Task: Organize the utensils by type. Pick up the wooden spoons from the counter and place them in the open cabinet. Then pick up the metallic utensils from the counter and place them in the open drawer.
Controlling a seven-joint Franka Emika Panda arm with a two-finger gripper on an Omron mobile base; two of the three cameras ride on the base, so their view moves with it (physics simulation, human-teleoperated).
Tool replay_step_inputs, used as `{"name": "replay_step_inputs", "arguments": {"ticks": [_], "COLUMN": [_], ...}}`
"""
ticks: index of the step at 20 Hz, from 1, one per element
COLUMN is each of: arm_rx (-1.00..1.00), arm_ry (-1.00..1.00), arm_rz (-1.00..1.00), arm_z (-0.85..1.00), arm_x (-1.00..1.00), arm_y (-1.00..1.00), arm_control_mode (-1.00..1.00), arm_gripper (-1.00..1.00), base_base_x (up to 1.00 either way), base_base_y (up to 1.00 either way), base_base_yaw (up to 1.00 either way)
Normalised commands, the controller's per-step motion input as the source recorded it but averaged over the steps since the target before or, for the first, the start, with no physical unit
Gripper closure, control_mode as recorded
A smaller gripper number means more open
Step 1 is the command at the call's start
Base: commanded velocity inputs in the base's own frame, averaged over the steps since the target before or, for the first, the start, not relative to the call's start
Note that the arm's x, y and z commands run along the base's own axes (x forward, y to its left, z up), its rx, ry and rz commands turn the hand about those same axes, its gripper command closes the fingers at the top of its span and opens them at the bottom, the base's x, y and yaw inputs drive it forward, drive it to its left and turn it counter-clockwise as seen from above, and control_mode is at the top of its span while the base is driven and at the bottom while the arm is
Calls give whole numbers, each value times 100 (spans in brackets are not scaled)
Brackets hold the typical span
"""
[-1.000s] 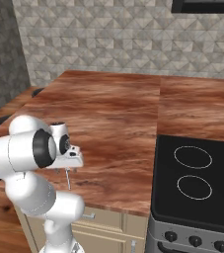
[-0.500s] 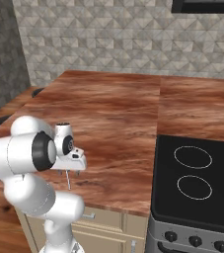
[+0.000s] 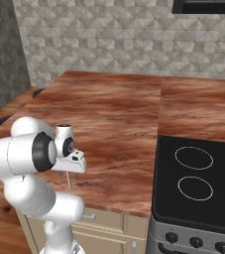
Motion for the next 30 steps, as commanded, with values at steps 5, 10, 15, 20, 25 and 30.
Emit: {"name": "replay_step_inputs", "arguments": {"ticks": [5,10,15,20,25,30], "arm_rx": [-1,0,0,0,0,0], "arm_ry": [0,0,0,0,-4,-2], "arm_rz": [-7,-14,-15,-2,0,2], "arm_z": [-44,-29,-5,13,49,63], "arm_x": [-19,-26,-3,0,10,10], "arm_y": [-5,-3,-6,-4,0,-1], "arm_control_mode": [-100,-100,-100,-100,-100,-100], "arm_gripper": [100,100,100,100,100,100], "base_base_x": [0,0,0,0,0,0], "base_base_y": [0,0,0,0,0,0], "base_base_yaw": [0,0,0,0,0,0]}}
